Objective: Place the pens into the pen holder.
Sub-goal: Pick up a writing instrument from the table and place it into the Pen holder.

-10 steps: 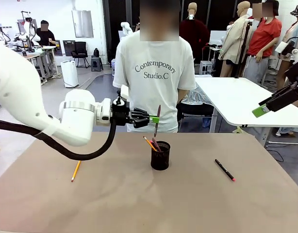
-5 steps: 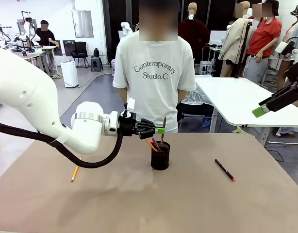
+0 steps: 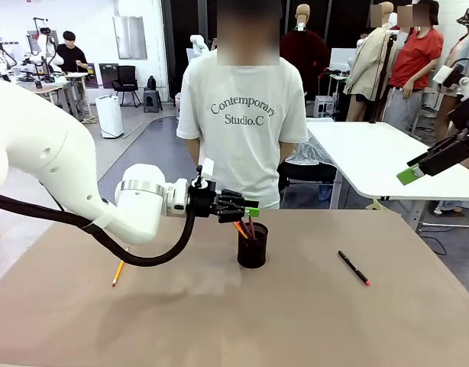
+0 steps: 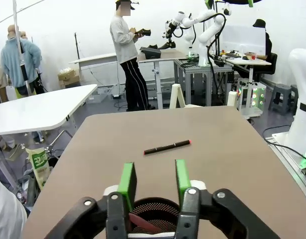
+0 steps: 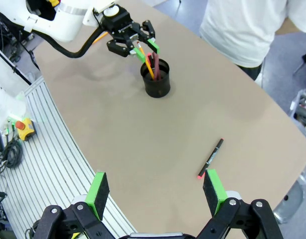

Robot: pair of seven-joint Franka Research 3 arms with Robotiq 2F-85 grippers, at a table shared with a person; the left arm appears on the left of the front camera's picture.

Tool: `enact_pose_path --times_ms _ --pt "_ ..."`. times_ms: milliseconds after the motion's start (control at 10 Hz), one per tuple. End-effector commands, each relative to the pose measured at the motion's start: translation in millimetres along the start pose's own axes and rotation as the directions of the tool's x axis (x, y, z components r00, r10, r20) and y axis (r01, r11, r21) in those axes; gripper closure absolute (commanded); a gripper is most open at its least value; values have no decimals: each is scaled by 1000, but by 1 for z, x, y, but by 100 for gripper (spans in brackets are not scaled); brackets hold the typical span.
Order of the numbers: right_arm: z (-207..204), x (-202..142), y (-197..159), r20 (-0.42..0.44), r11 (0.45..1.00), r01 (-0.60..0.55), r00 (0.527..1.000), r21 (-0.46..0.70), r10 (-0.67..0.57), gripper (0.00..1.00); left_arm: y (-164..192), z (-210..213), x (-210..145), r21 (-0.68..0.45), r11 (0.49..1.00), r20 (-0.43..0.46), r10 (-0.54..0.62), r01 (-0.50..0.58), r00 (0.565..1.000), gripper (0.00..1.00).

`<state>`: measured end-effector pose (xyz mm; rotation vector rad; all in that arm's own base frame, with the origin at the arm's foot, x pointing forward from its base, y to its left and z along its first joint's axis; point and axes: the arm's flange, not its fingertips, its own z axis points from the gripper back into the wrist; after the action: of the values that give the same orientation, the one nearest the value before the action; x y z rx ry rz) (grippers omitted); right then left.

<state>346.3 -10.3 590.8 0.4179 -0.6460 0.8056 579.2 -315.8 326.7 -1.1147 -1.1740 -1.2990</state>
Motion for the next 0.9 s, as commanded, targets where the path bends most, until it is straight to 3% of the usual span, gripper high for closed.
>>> enact_pose_path --times_ms 0,400,800 --pt "0 2 -1 24 1000 -7 1000 17 7 0 2 2 5 2 1000 -1 7 -7 1000 0" --pt "0 2 -1 24 1000 -7 1000 17 7 0 -8 11 22 35 999 -75 7 -5 997 0" --pt "0 2 -1 24 1000 -7 1000 17 7 0 0 6 14 34 999 -38 -11 12 999 0"
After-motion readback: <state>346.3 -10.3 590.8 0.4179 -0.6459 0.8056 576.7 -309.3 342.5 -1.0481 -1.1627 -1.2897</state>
